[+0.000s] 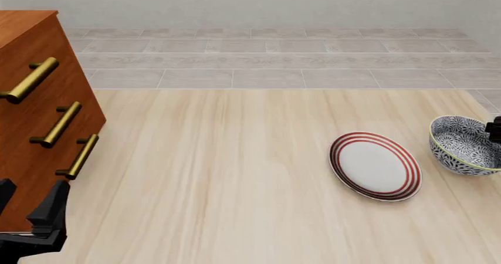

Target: Put the bowl on top of the cabinet.

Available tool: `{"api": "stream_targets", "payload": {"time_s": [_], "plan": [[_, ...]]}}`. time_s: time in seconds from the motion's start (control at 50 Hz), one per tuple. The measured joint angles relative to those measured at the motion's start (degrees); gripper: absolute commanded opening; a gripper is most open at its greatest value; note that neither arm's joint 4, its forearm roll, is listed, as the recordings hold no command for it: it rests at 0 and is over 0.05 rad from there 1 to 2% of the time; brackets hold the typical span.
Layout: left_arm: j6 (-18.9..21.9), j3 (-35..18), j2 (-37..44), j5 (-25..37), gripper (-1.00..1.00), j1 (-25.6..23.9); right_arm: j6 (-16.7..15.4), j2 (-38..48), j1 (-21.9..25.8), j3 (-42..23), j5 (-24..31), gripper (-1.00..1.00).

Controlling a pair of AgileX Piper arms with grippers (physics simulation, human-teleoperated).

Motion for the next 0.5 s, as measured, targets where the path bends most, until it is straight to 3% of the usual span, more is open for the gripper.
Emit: {"api": "stream_targets", "payload": {"time_s": [0.5], "plan": [[-0.05,0.00,0.30,-0.40,1.00,-0.06,-0.85,3.12,-1.12,0.72,-1.76,1.00]]}}
